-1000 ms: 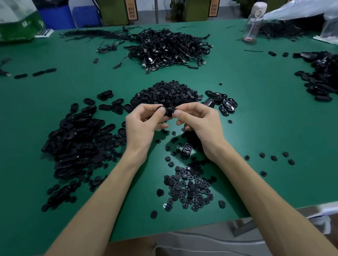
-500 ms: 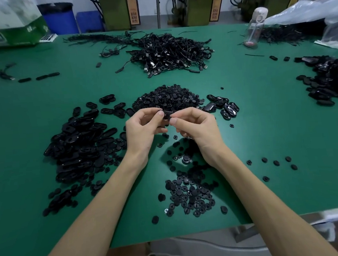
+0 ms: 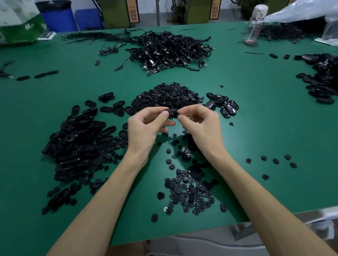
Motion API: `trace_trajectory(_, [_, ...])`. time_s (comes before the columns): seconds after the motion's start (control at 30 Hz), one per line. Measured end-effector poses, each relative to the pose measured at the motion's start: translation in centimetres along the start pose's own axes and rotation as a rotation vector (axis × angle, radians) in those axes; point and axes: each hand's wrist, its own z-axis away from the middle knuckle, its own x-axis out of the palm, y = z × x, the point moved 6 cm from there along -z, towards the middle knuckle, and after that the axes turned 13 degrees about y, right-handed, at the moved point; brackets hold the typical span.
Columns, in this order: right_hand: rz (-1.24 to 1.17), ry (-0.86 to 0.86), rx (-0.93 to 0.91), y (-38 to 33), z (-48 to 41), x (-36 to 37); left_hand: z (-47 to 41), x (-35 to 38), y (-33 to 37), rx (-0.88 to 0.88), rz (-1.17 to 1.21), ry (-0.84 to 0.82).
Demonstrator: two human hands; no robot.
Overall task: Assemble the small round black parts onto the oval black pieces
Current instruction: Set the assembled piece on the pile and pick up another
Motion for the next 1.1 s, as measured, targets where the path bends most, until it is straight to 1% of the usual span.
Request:
trace_trajectory(0.2, [0.111,0.015,-0.049,-0.4,0.1,0.0,0.3,0.4,0.5,0.077,-0.052,-0.036])
trace_trajectory(0.57, [0.106,0.035,-0.059,-0.9,0.1,-0.2,0.4,0.7,0.9,0.166,-0.104,-0.087])
trace_trajectory(0.77, [0.127,0.038,-0.081,-1.1,0.2,-0.4,0.4,0.8,0.8,0.168,-0.098,-0.102])
trace_trajectory(0.93, [0.156,0.038,-0.121,-1.4,0.5,-0.3,0.4,0.7,0.6,0.125,-0.056,-0.105])
trace_trajectory(1.1, [0.156,0.053,-0.101,-1.3,0.6,-0.3,0.4,0.7,0.5,0.098,-0.06,-0.112])
